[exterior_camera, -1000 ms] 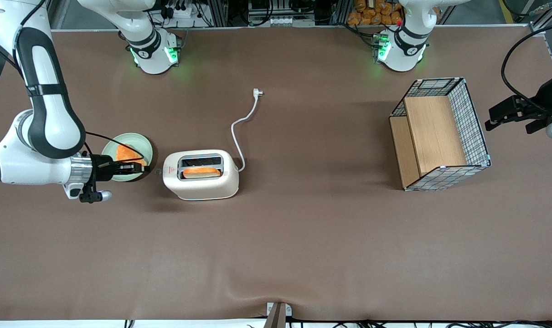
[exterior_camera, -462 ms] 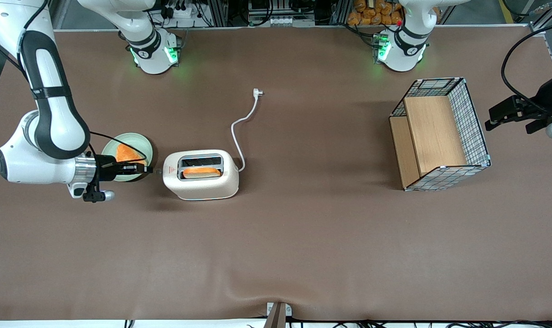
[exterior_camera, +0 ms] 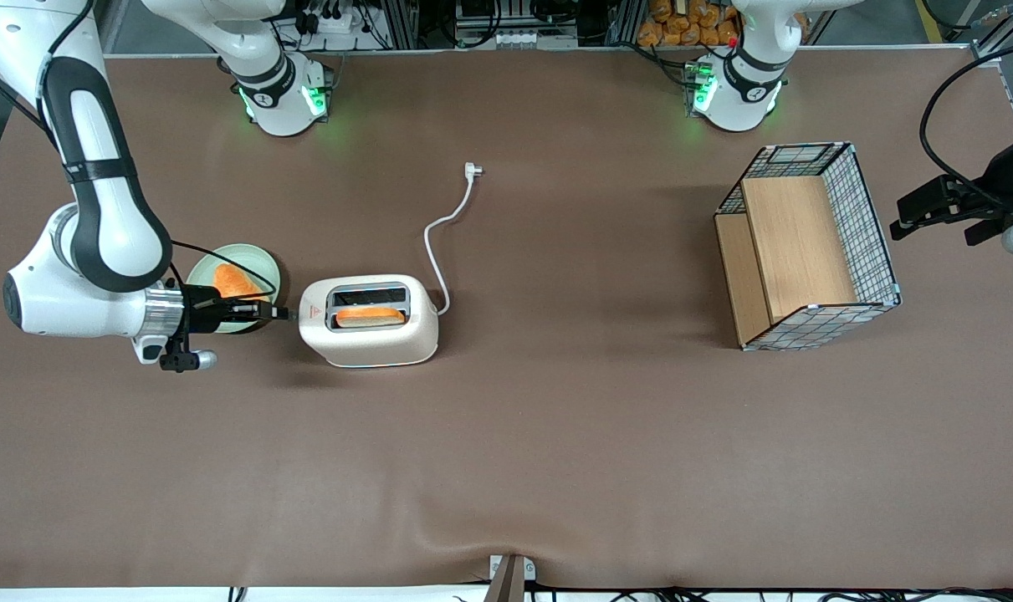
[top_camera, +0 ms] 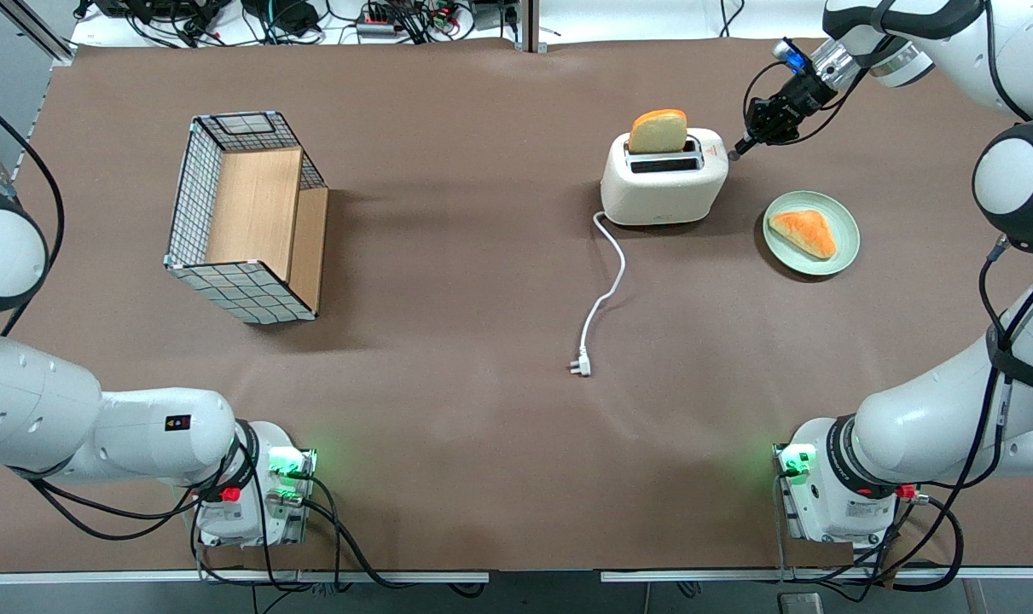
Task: Press toaster button with right arm
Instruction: 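Push the closed right gripper down on the toaster lever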
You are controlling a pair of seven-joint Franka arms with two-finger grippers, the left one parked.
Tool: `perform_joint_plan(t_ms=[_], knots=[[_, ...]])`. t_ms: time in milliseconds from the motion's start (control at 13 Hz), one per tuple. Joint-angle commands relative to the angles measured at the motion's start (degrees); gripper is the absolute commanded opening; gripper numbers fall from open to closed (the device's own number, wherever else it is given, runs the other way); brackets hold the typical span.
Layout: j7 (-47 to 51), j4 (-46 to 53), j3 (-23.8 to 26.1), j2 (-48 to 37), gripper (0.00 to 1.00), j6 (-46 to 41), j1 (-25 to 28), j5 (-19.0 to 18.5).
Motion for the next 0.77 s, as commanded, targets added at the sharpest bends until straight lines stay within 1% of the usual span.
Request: perform_joint_plan(t_ms=[0,692], knots=[[-1.16,-0.8,-0.08,0.02,0.0,1.25,0.21,1.76],[-1.77,-0.89,-0.08,1.51,0.0,3.18,0.57,1.76]])
